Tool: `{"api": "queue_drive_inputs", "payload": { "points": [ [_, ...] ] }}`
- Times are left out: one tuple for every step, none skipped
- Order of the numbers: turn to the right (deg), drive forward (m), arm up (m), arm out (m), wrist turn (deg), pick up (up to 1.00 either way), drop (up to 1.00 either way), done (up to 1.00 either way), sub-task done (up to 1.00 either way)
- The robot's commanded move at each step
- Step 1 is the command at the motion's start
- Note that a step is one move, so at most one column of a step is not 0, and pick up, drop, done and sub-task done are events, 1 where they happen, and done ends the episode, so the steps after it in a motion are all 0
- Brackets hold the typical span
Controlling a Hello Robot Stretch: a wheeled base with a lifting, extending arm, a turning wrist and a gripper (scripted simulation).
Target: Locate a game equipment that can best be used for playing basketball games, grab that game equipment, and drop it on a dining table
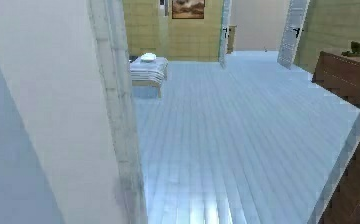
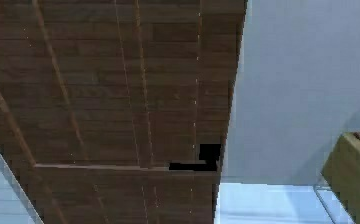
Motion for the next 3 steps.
{"api": "queue_drive_inputs", "payload": {
  "points": [
    [21.0, 0.00, 0.00, 0.00, 0.0, 0.00, 0.00, 0.00, 0.00],
    [0.0, 0.80, 0.00, 0.00, 0.0, 0.00, 0.00, 0.00, 0.00],
    [-9.0, 0.00, 0.00, 0.00, 0.0, 0.00, 0.00, 0.00, 0.00]
  ]
}}
